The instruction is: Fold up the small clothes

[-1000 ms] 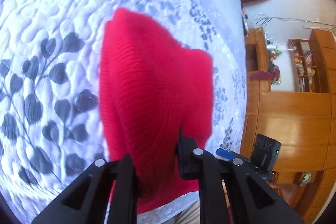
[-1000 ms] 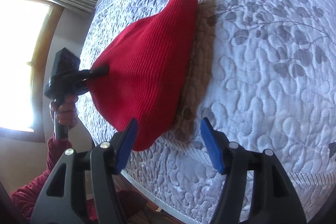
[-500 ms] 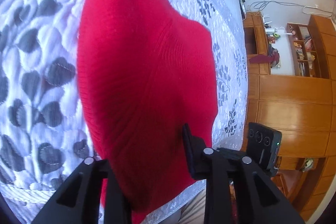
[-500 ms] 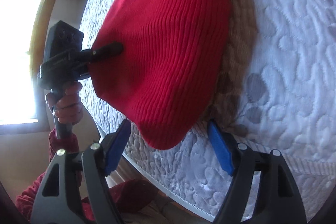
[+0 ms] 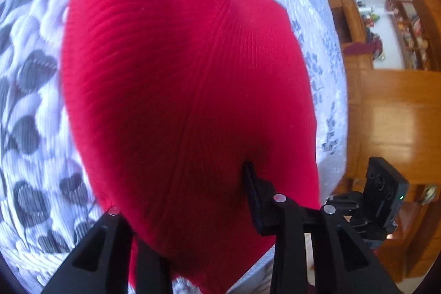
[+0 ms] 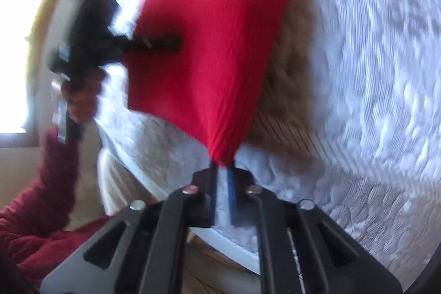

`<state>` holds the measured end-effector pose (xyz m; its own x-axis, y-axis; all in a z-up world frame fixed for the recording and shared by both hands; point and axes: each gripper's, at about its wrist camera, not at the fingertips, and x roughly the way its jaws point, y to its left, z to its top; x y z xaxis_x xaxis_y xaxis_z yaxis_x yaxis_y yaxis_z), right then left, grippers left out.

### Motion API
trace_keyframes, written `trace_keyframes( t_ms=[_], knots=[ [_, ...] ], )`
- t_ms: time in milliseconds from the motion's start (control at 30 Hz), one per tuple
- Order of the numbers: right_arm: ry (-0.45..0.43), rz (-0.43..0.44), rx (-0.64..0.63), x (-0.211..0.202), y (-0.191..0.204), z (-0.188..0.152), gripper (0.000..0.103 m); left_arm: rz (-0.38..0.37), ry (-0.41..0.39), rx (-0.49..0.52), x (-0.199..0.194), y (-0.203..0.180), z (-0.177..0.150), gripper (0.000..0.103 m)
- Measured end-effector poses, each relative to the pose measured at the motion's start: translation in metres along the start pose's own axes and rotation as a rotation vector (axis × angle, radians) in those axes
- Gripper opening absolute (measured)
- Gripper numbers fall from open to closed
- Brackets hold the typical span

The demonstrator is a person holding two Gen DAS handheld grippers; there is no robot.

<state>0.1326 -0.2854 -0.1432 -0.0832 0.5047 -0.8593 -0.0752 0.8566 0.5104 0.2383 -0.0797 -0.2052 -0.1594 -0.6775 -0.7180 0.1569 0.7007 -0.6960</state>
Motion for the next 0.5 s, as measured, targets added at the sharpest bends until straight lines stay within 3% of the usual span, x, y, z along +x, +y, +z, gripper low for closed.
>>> trace_keyframes(
  t_ms=[133,200,300,433,467,500],
  knots=[
    [-0.015,0.127,0.050,0.004,-0.008,0.005,0.007,-0.060,-0.005,-0.055,-0.015,0.013,-0.002,0.033],
    [-0.056,0.141,0.035,-0.008,-0.008,0.007,0.010,-0.075,0.002,-0.060,-0.025,0.018,-0.010,0.036],
    [-0.087,0.133,0.006,-0.024,-0.008,0.010,0.030,-0.065,0.000,-0.031,-0.031,0.018,-0.029,0.050],
    [-0.100,0.117,-0.007,-0.034,-0.013,0.017,0.035,-0.046,-0.009,-0.009,-0.026,0.016,-0.039,0.049],
    [-0.099,0.115,-0.007,-0.037,-0.020,0.015,0.035,-0.025,-0.011,-0.009,-0.026,0.015,-0.039,0.042],
    [-0.098,0.108,-0.010,-0.038,-0.020,0.017,0.036,0.018,-0.009,-0.005,-0.026,0.014,-0.038,0.019]
  ],
)
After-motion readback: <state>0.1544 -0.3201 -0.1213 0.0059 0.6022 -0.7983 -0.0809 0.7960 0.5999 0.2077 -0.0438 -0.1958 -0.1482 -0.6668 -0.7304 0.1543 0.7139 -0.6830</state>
